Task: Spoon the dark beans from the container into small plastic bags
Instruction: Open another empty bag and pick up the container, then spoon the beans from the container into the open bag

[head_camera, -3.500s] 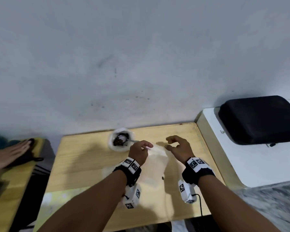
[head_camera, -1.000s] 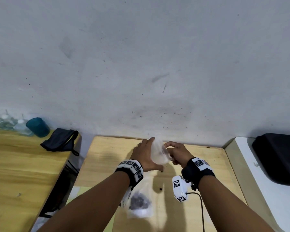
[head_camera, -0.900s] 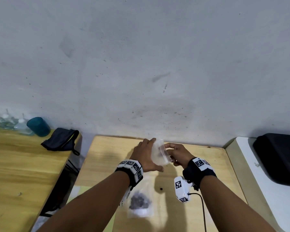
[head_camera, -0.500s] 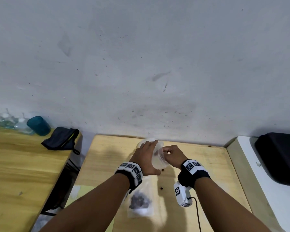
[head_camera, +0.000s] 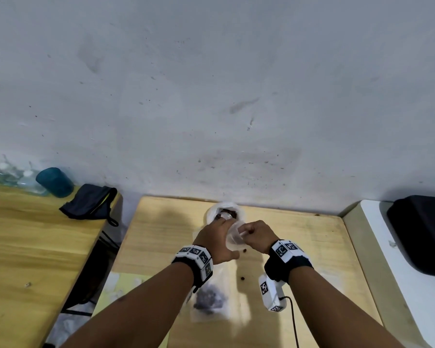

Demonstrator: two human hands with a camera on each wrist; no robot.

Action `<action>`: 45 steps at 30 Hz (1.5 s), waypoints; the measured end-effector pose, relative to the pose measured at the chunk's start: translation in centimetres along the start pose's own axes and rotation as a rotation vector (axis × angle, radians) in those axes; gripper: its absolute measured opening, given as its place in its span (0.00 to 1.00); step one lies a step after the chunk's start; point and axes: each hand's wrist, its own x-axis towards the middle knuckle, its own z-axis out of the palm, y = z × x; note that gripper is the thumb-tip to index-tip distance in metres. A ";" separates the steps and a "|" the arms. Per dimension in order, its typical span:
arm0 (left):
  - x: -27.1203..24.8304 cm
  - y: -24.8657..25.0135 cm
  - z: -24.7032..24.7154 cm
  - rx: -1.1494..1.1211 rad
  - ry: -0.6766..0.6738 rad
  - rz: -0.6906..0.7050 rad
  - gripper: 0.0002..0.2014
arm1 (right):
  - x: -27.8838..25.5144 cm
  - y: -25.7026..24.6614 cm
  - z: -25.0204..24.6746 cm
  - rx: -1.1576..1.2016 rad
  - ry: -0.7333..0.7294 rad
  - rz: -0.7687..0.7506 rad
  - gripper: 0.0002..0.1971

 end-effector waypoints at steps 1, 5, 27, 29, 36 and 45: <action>0.0 -0.1 0.1 -0.044 -0.011 -0.054 0.45 | 0.2 0.4 0.1 0.053 -0.007 0.018 0.08; 0.4 -1.3 0.0 -0.174 -0.033 -0.289 0.38 | 0.5 2.1 -0.2 0.218 0.011 0.124 0.06; 5.3 -5.9 -1.0 -0.580 -0.093 -0.708 0.26 | 8.4 4.4 -0.5 -0.076 0.352 0.247 0.06; 5.4 -6.3 -1.0 -0.537 -0.088 -0.701 0.28 | 8.4 4.3 -0.5 -0.044 0.482 0.194 0.05; 5.4 -6.9 -0.2 -0.401 -0.091 -0.641 0.39 | 8.1 4.0 1.4 0.211 0.512 0.040 0.14; 5.3 -6.8 0.6 -0.373 -0.062 -0.579 0.42 | 8.6 4.4 3.8 0.468 0.391 0.346 0.12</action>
